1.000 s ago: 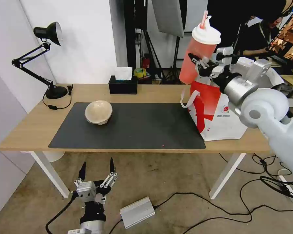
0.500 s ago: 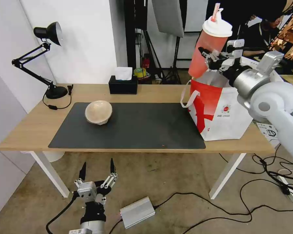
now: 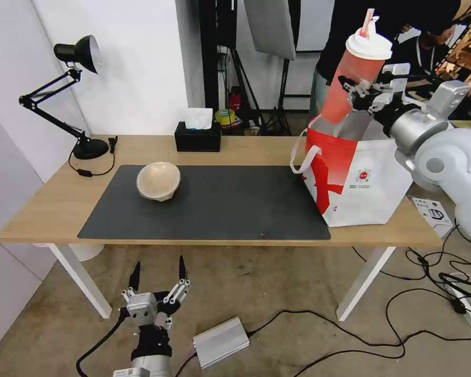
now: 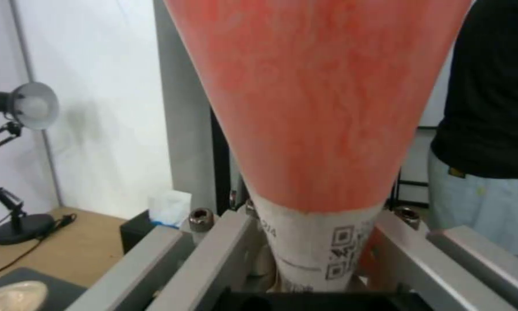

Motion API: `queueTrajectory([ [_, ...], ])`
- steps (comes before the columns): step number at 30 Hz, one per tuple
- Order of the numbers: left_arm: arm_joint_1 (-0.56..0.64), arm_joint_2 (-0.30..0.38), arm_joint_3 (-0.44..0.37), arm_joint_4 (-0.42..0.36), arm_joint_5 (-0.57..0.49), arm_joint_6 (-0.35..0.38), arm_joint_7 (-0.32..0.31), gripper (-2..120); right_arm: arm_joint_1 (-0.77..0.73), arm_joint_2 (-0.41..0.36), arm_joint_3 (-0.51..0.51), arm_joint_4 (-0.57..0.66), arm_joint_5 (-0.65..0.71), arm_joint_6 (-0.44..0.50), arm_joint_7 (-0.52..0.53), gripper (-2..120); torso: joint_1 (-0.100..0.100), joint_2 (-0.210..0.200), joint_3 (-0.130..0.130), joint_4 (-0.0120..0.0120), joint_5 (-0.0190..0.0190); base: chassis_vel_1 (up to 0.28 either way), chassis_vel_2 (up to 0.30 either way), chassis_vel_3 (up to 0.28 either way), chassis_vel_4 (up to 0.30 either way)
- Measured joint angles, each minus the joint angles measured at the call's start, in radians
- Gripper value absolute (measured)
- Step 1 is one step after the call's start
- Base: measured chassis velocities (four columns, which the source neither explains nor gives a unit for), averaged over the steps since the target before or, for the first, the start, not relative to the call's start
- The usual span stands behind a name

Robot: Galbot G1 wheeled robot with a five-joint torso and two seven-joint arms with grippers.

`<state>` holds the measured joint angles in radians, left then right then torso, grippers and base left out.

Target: Pick up the trash from the table and place it into the takeout bag.

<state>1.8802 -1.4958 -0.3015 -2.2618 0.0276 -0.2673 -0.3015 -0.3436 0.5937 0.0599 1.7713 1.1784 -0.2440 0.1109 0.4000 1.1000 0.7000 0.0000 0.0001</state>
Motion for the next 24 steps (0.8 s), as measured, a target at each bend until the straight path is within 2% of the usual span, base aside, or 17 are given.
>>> queueTrajectory([
  [24, -0.001, 0.006, -0.002, -0.004, -0.005, 0.0, -0.003, 100, -0.087, -0.025, 0.065, -0.117, -0.091, 0.007, -0.026, 5, 0.0, 0.0, 0.0, 0.0, 0.0001, 0.0, 0.0, 0.0, 0.0],
])
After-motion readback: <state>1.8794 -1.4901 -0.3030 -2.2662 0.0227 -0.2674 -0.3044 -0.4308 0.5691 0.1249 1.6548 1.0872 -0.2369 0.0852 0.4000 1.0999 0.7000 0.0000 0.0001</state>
